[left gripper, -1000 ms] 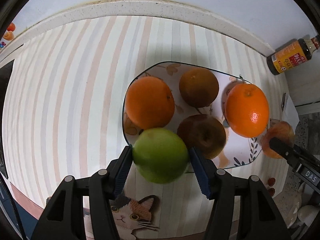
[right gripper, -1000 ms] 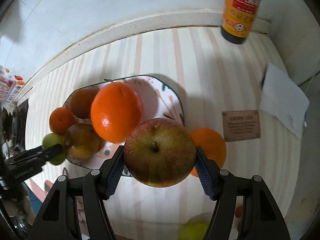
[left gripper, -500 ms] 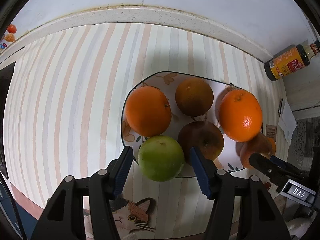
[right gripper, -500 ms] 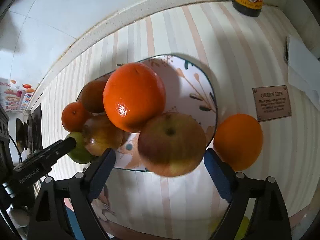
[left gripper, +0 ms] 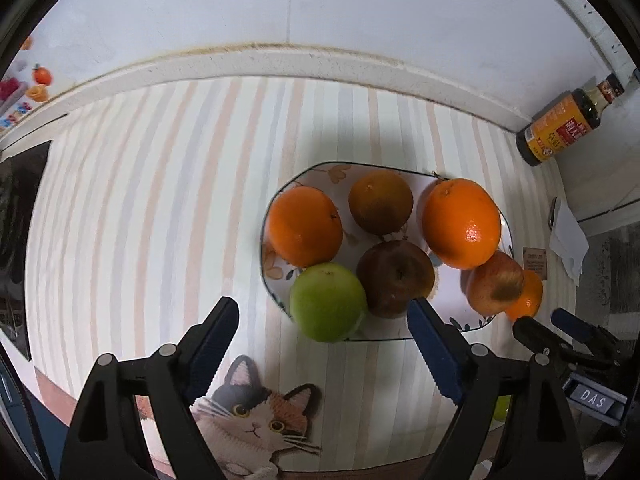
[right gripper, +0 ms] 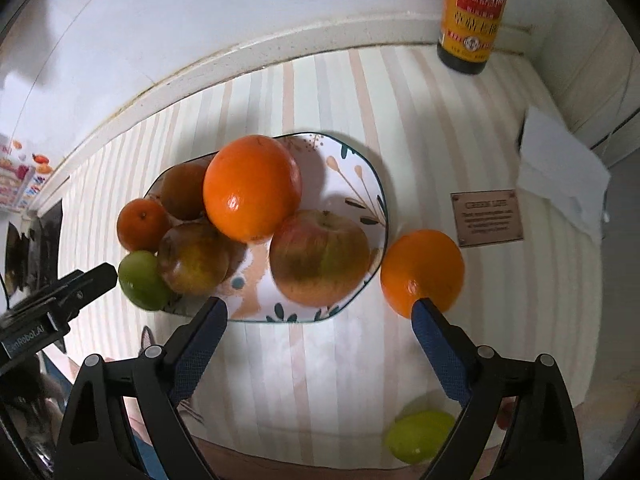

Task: Organize fruits
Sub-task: 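Lift both open tools away from the plate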

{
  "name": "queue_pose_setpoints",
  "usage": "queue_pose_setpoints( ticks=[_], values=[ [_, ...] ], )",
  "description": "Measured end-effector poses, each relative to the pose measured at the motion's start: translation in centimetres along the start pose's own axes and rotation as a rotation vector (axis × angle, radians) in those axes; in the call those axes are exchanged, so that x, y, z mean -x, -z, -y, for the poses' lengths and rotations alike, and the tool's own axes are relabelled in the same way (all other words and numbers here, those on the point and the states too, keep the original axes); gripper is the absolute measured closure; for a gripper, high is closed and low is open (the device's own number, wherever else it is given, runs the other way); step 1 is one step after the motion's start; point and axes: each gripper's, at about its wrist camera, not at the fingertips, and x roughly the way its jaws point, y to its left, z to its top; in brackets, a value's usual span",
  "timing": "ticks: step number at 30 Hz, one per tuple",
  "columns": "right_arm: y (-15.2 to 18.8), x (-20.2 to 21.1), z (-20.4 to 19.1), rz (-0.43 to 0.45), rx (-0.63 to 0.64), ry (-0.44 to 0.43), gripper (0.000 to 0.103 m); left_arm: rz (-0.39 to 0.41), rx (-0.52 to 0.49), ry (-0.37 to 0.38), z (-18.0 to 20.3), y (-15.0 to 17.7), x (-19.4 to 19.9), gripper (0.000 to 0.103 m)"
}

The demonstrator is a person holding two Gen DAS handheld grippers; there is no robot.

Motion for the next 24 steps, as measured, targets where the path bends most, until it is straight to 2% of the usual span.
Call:
queue_pose_setpoints(
  ticks=[7, 16, 24],
  values=[
    [2.4, 4.0, -1.2, 0.056, 0.042, 0.041, 0.007, 0.066, -0.036, -0.066, 0.8, 2.9, 3.1, 0.017],
    [5.9, 9.8, -2.7, 0.152, 0.089, 0.042, 0.007, 0.151, -0.078, -0.081, 1.9, 6.3, 8.7, 0.017],
    [9.2, 15.9, -3.8, 0.249, 0.110, 0.037, 0.007, 0.238, -0.104, -0.053, 3.1, 9.2, 13.8, 0.017]
  ],
)
